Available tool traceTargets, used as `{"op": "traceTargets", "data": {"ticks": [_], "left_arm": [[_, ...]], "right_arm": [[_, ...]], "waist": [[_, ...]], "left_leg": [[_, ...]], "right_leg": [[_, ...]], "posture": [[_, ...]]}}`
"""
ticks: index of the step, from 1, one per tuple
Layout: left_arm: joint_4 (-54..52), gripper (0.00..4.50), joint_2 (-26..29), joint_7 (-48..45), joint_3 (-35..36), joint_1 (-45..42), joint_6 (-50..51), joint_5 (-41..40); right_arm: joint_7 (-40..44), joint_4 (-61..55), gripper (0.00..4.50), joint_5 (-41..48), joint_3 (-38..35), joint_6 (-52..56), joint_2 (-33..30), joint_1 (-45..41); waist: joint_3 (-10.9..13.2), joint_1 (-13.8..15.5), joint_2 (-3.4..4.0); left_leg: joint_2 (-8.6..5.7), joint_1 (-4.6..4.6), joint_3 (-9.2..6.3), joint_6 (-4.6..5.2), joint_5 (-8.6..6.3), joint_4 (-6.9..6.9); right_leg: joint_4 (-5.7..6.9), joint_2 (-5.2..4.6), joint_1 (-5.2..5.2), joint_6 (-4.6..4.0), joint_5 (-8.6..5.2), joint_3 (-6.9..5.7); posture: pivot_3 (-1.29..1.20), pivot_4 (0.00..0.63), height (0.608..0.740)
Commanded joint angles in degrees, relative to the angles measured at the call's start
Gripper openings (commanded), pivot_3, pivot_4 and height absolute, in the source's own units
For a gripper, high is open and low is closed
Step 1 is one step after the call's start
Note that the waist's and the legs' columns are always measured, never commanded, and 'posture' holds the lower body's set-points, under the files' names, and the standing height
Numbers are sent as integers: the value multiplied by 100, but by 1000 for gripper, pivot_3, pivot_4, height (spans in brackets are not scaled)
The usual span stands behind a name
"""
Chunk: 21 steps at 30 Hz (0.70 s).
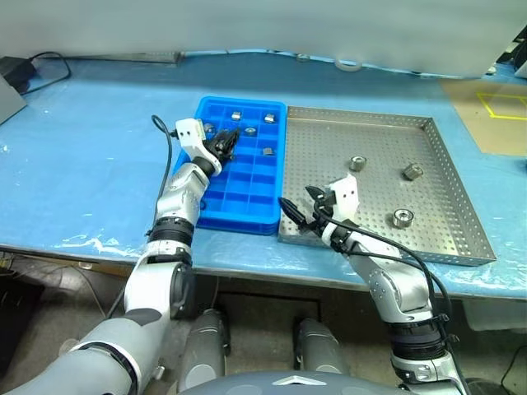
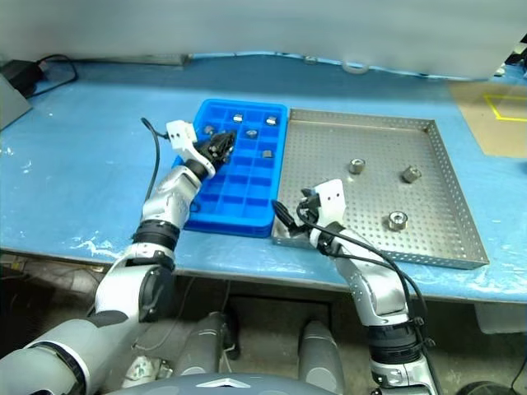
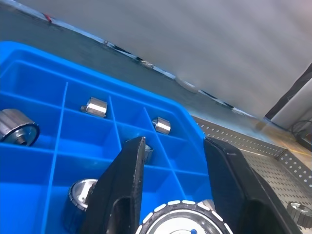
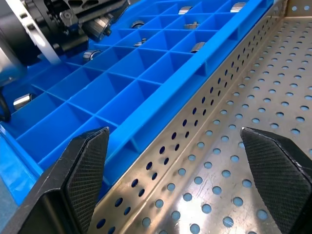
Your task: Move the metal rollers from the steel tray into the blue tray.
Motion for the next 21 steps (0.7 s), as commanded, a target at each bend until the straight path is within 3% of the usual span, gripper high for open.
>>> {"op": "traceTargets", "data": {"ticks": [1,12,21], "left_arm": [[-562,1641,32,83,-93,162,218,-96],[-1086,1641,463,421,-337,580,573,121],[-2124,1641,661,324,-543,1076,1264,-29]], "right_arm": [[71,-75,4500,2,3,-126,28,-54],[54,-67,4500,-22,-31,-145,72,-17],[78,-14,4500,-21,-27,-172,99,-6]], "waist": [[0,33,0],[-1,64,1],[-1,78,1]], "left_leg": [[6,1,1,-9,6,-9],[100,19,15,-74,44,-44],[117,103,64,-125,74,-104]], "right_leg": [[1,8,-6,0,0,1],[23,98,-43,-3,2,19],[57,118,-45,-6,3,74]], "posture": [[-145,150,740],[-152,150,740],[-146,150,740]]}}
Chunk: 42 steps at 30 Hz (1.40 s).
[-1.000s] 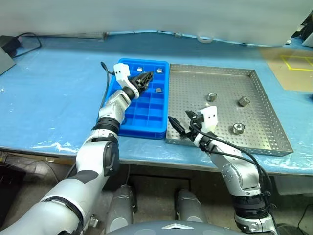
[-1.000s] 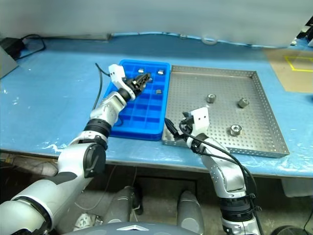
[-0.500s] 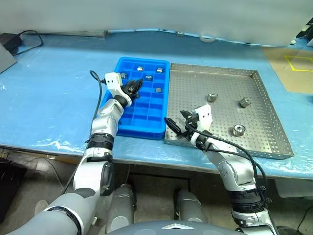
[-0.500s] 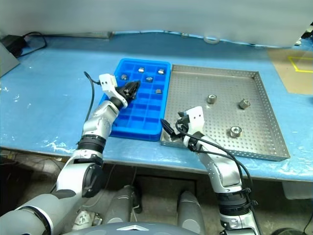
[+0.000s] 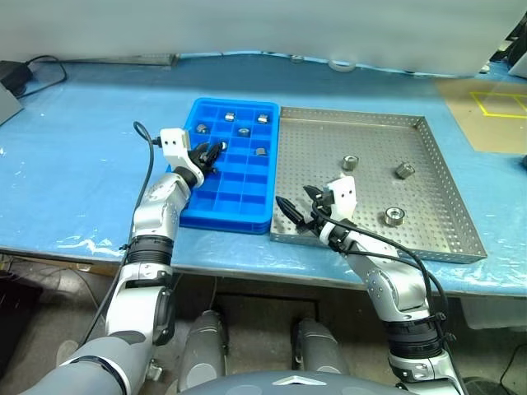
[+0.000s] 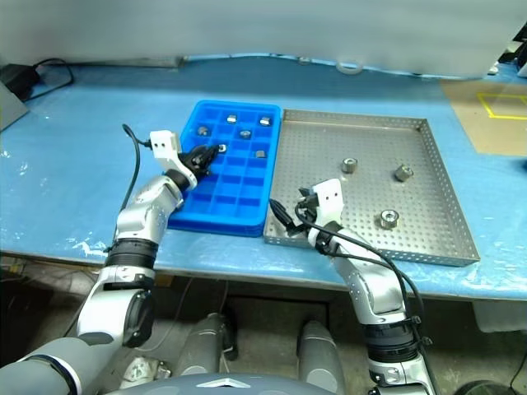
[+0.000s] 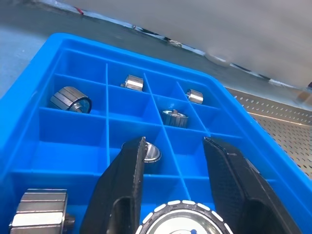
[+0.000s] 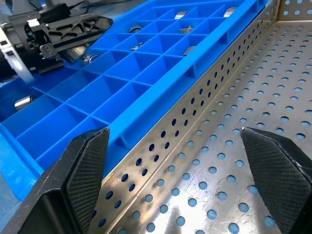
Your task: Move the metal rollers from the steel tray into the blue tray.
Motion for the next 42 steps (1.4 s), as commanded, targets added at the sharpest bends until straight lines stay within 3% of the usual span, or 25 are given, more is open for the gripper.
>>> {"op": "traceTargets", "data": {"ticks": [1,7,14,21,27,35,42], "left_arm": [[-490,1641,114,-145,-117,149,273,-101],[-393,1641,223,-27,-108,215,409,-43],[-115,3769,225,-302,-166,-81,600,-197],[805,3769,273,-853,106,-1017,467,-576],[1157,3769,374,-1457,108,-1285,697,-751],[747,3769,355,-1986,574,-1124,3069,-2051],[-127,3769,2,-1857,635,-808,3957,-2702]], "right_arm": [[51,-50,4500,5,-20,-134,25,-15],[70,-3,4500,-16,-11,-160,29,-29],[61,-10,4500,-51,-28,-189,26,0],[-15,-58,4500,-100,-85,-234,50,41],[-79,-89,4500,-107,-111,-268,55,62],[-152,-156,4500,1079,-814,25,707,-615],[-339,519,4500,1722,-809,1134,1029,-1319]], "waist": [[0,1,0],[0,6,0],[0,29,0],[0,105,-1],[0,121,-1],[1,117,0],[1,124,-1]], "left_leg": [[1,6,7,-2,1,-2],[8,18,25,-17,10,-11],[10,17,29,-23,14,-19],[8,15,39,-26,16,-19],[9,15,40,-26,16,-26],[9,18,51,-26,17,-27],[10,16,52,-27,17,-29]], "right_leg": [[4,0,-2,0,0,5],[19,10,-15,0,0,22],[21,12,-21,0,0,23],[26,11,-25,0,0,25],[24,12,-35,0,0,32],[34,11,-45,-2,0,36],[32,12,-44,-3,-1,33]], "posture": [[-146,150,740],[-135,150,740],[-143,150,740],[-156,150,740],[-184,150,740],[-176,150,740],[-162,150,740]]}}
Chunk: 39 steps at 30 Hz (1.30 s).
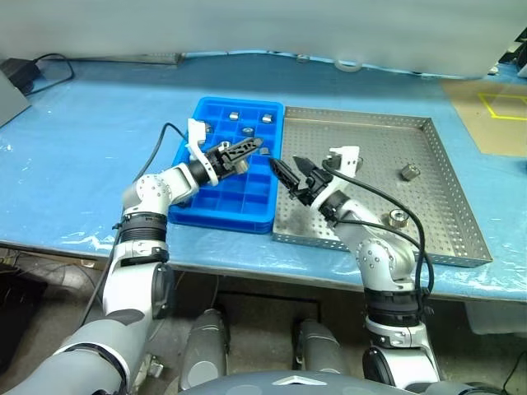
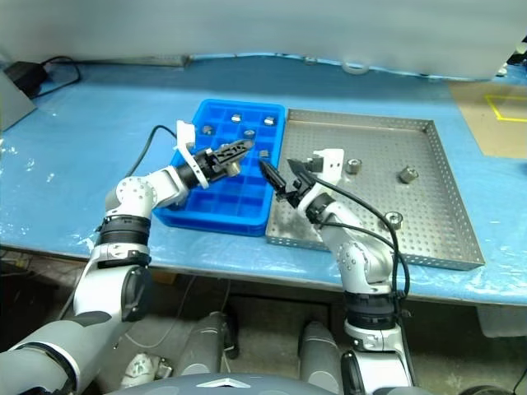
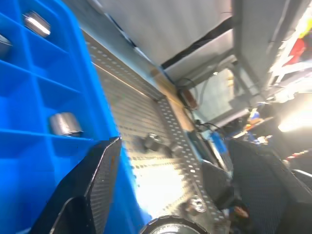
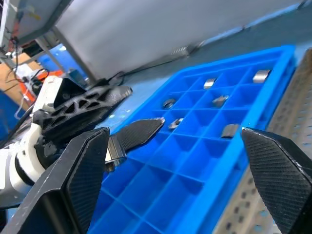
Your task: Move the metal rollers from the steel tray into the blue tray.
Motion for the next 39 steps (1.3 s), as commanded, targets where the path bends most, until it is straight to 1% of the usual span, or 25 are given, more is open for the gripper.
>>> {"op": "traceTargets", "data": {"ticks": [1,6,14,16,17,20,22,23,24,26,29,31,33,34,36,39], "left_arm": [[-537,3769,-181,28,28,133,293,-388],[-894,3769,-441,152,-18,248,402,-560],[-1009,3769,-565,168,-232,312,146,-451],[-983,3795,-574,149,-238,286,109,-478],[-976,3795,-569,125,-252,280,100,-486],[-951,3795,-516,69,-320,297,-12,-420],[-920,3795,-482,70,-319,310,-82,-398],[-885,3795,-454,115,-254,309,-163,-391],[-828,3795,-448,233,-141,295,-336,-361],[-539,3795,-482,758,236,178,-855,-292],[101,3795,-393,1682,864,-109,-1957,-169],[640,3795,-180,2369,1331,-353,-2812,-66],[1164,3795,123,2870,1692,-524,-3480,21],[1365,3795,308,2947,1770,-563,-3707,94],[1593,3795,592,2852,1707,-599,-4008,287],[1586,3795,758,2641,1518,-594,-4241,479]], "right_arm": [[-186,248,4500,834,-242,788,348,-271],[-360,463,4500,1526,-550,1325,722,-546],[-671,574,4500,2485,-923,1852,1086,-755],[-748,613,4104,2548,-933,1890,1111,-789],[-756,610,3983,2566,-921,1902,1107,-805],[-822,628,2994,2715,-1010,1875,1133,-860],[-861,644,2250,2795,-1053,1868,1138,-872],[-856,619,1894,2673,-1007,1793,1088,-870],[-775,581,1722,2576,-961,1677,1054,-867],[-656,513,1722,2622,-1010,1459,1103,-868],[-593,558,1722,2605,-1070,1194,1091,-910],[-582,748,1722,2452,-1075,941,1082,-1072],[-502,1010,1722,2099,-874,715,998,-1333],[-431,1185,1722,1817,-670,601,935,-1503],[-262,1584,1722,1221,-219,393,804,-1829],[-111,2378,1722,187,464,-56,634,-2290]], "waist": [[0,4,0],[0,9,0],[0,15,0],[0,15,0],[0,15,0],[0,19,0],[0,21,0],[0,22,0],[0,26,0],[0,33,0],[0,17,-1],[0,33,-1],[1,36,-2],[0,37,-3],[0,64,-5],[-1,188,-12]], "left_leg": [[0,0,1,0,0,0],[-1,1,0,-1,0,-1],[6,1,-1,-31,19,-16],[5,1,-2,-40,24,-17],[5,-1,-3,-44,27,-18],[5,-3,-3,-54,33,-24],[4,-3,-3,-58,35,-29],[3,-4,-3,-59,35,-31],[3,-8,-4,-60,36,-31],[3,-10,-6,-65,39,-34],[4,-8,-12,-72,44,-37],[6,-9,-23,-81,49,-42],[6,-16,-29,-89,55,-46],[6,-19,-33,-91,56,-46],[6,-29,-38,-93,57,-47],[6,-42,-50,-97,59,-51]], "right_leg": [[0,0,1,0,0,1],[0,-1,1,0,0,2],[-3,4,-2,1,0,0],[-3,4,-4,1,0,0],[-2,4,-7,1,0,0],[-2,4,-11,3,0,-1],[-3,4,-12,4,0,-2],[-3,4,-14,4,0,-2],[-2,4,-19,4,1,-2],[-2,4,-22,5,1,-4],[1,9,-28,8,3,-8],[1,10,-29,10,4,-12],[2,14,-37,20,10,-17],[2,15,-38,27,14,-24],[2,20,-45,30,16,-35],[3,20,-48,31,17,-41]], "posture": [[-162,150,740],[-162,150,740],[-165,150,740],[-170,150,740],[-170,150,740],[-168,150,740],[-163,150,740],[-151,150,740],[-148,150,740],[-121,150,740],[-77,150,740],[-40,150,740],[-18,150,740],[-12,150,740],[18,150,740],[48,150,740]]}}
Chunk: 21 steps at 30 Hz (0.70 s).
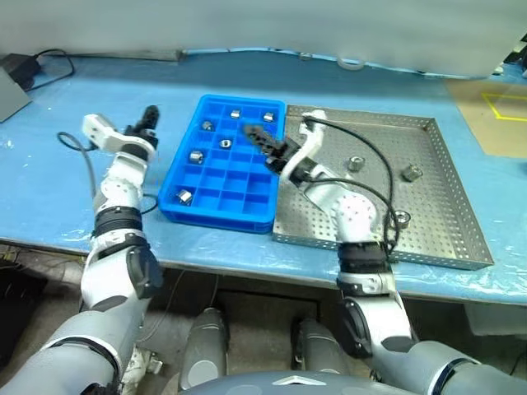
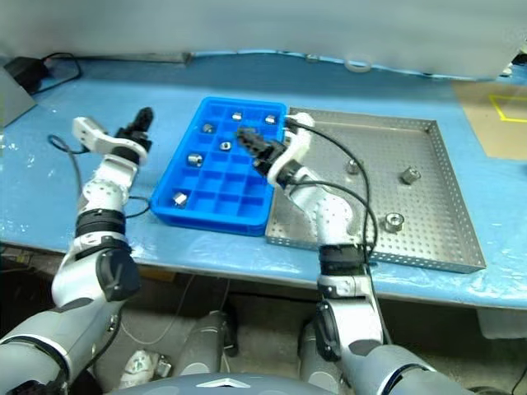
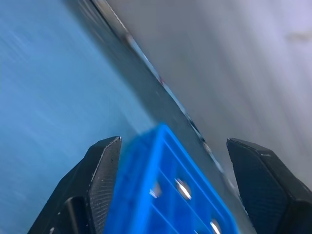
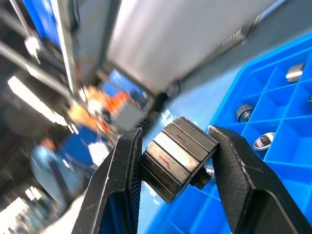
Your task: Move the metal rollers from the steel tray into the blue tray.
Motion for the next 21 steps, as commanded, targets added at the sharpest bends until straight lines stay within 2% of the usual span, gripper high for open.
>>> {"op": "traceTargets", "data": {"ticks": [1,4,10,16,21], "left_arm": [[-107,3795,109,-246,-227,-93,-369,262],[-204,3795,147,-273,-361,50,-594,486],[-924,3795,12,-241,-488,539,-411,460],[-1222,3795,7,-251,-578,757,-241,476],[-1203,3795,-63,-326,-708,724,-212,513]], "right_arm": [[218,864,1722,-1140,817,-623,-61,-510],[122,1943,1722,-1997,1172,-1176,-102,-981],[306,2812,1722,-2674,1328,-1673,-52,-1303],[643,2748,1722,-2739,1234,-1606,-9,-1182],[1255,1954,1722,-2357,1206,-1380,192,-972]], "waist": [[0,95,-1],[1,227,-3],[3,286,-20],[3,287,-22],[3,287,-23]], "left_leg": [[0,1,-1,-1,0,-2],[-3,-9,5,-8,4,-4],[-15,-24,12,-21,12,-4],[-2,-25,8,-33,22,-4],[-2,-24,6,-32,23,-4]], "right_leg": [[3,0,-1,0,0,0],[8,-8,-2,-2,0,-8],[12,-19,-5,-2,0,-14],[26,-8,-11,-8,3,-22],[27,-8,-11,-10,4,-21]], "posture": [[61,150,740],[78,150,740],[130,150,740],[138,150,740],[119,150,740]]}}
